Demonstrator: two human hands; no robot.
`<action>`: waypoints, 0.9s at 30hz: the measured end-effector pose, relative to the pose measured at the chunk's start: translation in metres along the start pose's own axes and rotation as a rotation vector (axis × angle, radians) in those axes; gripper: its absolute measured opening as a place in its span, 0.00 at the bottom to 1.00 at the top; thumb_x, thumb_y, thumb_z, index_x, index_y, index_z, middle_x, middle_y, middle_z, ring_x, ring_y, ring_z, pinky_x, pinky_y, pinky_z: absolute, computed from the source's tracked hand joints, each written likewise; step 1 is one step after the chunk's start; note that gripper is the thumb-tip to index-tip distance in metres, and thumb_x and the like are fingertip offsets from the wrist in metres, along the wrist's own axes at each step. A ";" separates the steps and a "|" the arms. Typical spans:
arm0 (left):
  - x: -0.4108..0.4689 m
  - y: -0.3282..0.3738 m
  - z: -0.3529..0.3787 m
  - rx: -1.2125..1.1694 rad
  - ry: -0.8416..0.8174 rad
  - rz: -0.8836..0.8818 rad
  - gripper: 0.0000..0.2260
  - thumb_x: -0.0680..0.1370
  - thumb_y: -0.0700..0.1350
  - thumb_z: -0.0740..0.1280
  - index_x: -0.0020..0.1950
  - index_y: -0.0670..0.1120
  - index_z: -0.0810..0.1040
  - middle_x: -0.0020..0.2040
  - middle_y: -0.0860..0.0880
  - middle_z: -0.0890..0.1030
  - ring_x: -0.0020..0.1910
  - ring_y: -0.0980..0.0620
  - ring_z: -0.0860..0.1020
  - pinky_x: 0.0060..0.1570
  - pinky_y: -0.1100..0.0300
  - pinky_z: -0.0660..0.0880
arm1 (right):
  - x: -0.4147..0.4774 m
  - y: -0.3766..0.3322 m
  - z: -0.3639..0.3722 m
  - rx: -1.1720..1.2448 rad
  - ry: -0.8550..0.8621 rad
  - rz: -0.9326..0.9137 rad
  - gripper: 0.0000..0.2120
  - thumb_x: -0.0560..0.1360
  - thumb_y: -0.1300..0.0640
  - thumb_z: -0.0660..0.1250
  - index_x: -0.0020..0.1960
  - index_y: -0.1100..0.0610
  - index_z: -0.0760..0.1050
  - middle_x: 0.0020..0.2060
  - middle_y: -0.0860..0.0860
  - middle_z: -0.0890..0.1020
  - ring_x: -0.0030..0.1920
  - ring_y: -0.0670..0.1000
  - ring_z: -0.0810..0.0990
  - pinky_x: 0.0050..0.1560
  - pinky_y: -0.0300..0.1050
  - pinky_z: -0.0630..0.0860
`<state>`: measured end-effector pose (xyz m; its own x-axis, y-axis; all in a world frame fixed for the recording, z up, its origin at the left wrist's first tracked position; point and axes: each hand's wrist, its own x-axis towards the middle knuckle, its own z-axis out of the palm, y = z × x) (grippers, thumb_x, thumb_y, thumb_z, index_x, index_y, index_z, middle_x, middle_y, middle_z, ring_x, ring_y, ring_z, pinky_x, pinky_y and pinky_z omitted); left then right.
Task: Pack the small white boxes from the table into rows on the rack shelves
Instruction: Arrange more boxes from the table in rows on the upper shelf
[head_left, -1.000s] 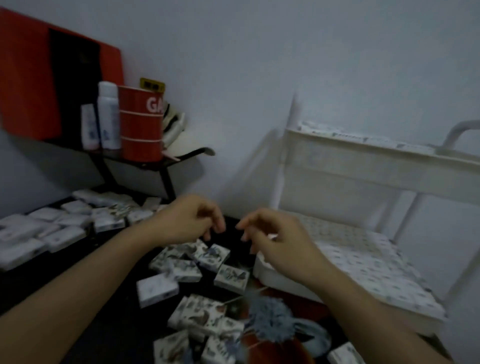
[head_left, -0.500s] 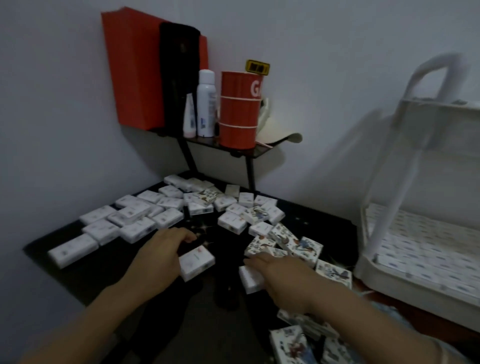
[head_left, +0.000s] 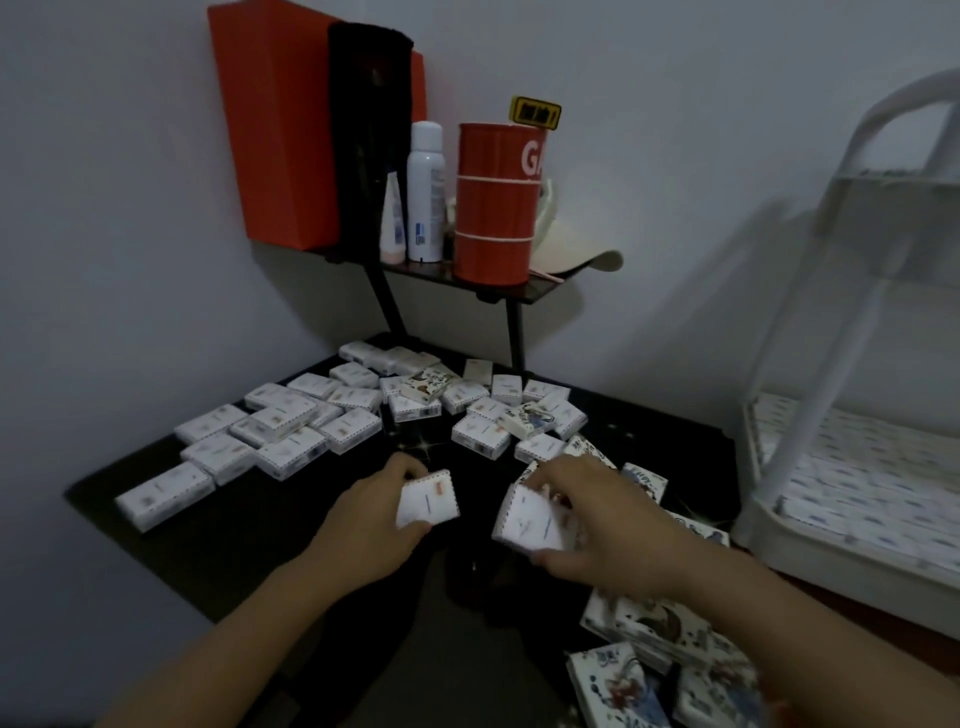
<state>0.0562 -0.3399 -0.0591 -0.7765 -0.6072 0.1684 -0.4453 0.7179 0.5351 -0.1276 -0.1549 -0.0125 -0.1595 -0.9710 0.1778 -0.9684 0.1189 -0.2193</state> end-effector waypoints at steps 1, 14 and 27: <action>0.000 0.004 0.000 -0.108 -0.008 -0.002 0.23 0.74 0.45 0.71 0.64 0.56 0.65 0.54 0.54 0.76 0.46 0.57 0.77 0.41 0.64 0.75 | -0.003 0.003 -0.005 0.148 -0.010 0.038 0.27 0.69 0.43 0.72 0.63 0.43 0.65 0.58 0.42 0.75 0.57 0.42 0.73 0.57 0.42 0.72; 0.024 0.177 -0.026 -0.743 -0.074 0.289 0.17 0.70 0.49 0.76 0.56 0.59 0.78 0.51 0.57 0.82 0.49 0.56 0.82 0.48 0.57 0.81 | -0.097 0.040 -0.125 0.605 0.366 0.292 0.13 0.76 0.60 0.69 0.57 0.46 0.77 0.45 0.45 0.83 0.39 0.52 0.84 0.41 0.49 0.82; 0.051 0.423 -0.075 -0.882 -0.049 0.698 0.20 0.70 0.59 0.73 0.55 0.52 0.76 0.46 0.53 0.83 0.40 0.59 0.82 0.38 0.62 0.79 | -0.202 0.063 -0.278 0.340 0.662 0.412 0.18 0.76 0.59 0.69 0.63 0.49 0.72 0.50 0.50 0.82 0.41 0.49 0.85 0.41 0.43 0.83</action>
<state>-0.1381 -0.0926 0.2377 -0.7578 -0.1390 0.6375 0.5490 0.3922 0.7381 -0.2100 0.1064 0.2044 -0.6684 -0.5295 0.5224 -0.7153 0.2648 -0.6468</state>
